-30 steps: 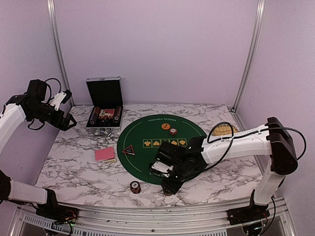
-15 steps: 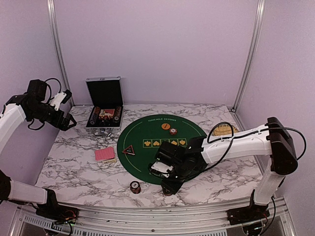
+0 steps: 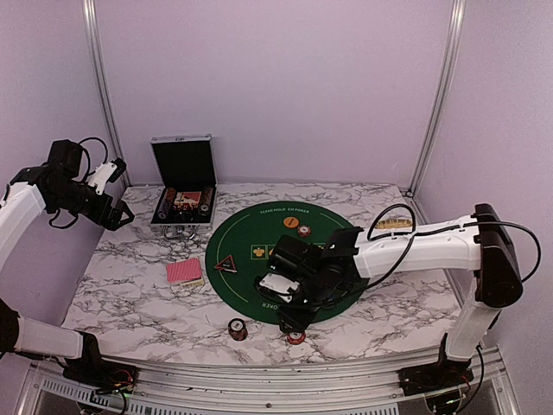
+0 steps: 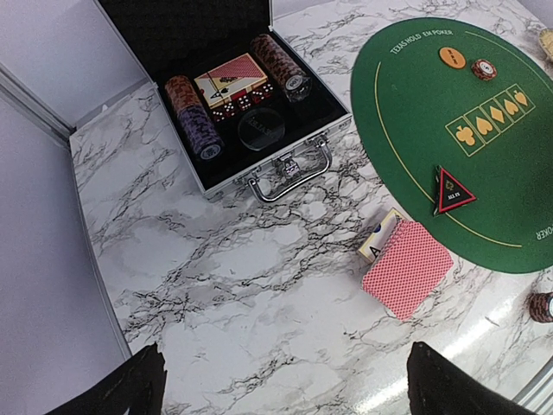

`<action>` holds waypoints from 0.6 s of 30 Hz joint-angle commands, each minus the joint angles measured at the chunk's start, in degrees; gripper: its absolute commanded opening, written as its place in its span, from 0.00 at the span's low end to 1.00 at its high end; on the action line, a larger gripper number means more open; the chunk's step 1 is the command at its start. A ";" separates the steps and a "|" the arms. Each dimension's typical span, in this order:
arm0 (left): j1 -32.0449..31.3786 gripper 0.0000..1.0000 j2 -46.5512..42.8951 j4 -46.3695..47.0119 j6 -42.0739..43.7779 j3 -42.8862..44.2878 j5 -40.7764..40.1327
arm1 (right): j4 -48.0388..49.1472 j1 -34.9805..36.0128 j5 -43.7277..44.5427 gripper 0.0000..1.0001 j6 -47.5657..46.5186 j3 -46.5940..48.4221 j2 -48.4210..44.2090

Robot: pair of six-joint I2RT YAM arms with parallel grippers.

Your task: Distribute texas hold em gaming equipment

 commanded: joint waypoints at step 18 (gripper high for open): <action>0.04 0.99 -0.44 -0.79 0.37 -0.08 -0.02 | 2.79 -7.55 1.30 0.00 -5.13 34.81 27.10</action>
